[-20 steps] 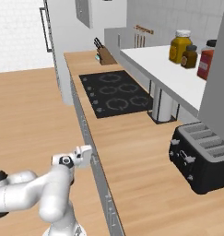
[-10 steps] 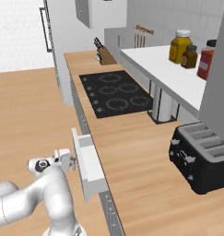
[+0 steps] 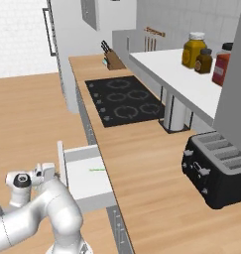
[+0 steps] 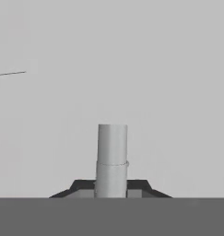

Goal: Take a straw from the drawer in front and place it inside the glass cup on the dining counter.

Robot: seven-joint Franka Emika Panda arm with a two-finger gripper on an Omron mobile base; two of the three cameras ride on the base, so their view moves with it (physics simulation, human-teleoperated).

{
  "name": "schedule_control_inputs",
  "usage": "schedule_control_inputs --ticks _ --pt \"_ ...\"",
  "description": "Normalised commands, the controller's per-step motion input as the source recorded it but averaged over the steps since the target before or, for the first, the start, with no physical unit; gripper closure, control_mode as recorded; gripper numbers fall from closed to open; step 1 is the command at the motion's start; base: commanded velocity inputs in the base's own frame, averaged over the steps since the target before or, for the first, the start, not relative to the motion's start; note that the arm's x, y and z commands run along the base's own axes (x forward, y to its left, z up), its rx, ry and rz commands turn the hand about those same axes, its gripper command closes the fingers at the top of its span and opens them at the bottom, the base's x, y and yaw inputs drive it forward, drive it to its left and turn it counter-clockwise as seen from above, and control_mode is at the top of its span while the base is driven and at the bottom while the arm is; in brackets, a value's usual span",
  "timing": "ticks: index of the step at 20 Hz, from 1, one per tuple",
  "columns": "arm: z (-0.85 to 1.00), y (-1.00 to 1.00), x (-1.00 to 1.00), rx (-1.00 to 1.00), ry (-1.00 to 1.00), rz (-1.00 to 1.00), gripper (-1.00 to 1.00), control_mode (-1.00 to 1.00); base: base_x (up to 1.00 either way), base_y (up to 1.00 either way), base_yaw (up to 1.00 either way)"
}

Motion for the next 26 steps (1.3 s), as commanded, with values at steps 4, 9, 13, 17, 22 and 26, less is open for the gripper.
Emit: schedule_control_inputs --ticks 4,9,13,17,22,26 --pt "0.0 1.0 -0.31 0.05 0.19 0.0 1.0 -1.0 0.0 0.0 0.0" --pt "0.0 1.0 -0.37 0.04 0.17 0.0 -1.0 -1.0 0.0 0.0 0.0" --pt "0.12 0.86 -0.49 0.12 0.08 0.01 -1.0 -1.0 0.0 0.0 0.0" --pt "0.7 0.18 -0.72 0.31 0.03 0.02 -1.0 -1.0 0.0 0.0 0.0" --pt "1.0 -0.15 -0.56 0.48 0.01 0.0 -1.0 -1.0 0.0 0.0 0.0" --pt "1.0 -0.76 -0.16 0.48 0.0 0.0 -1.0 -1.0 0.0 0.0 0.0"
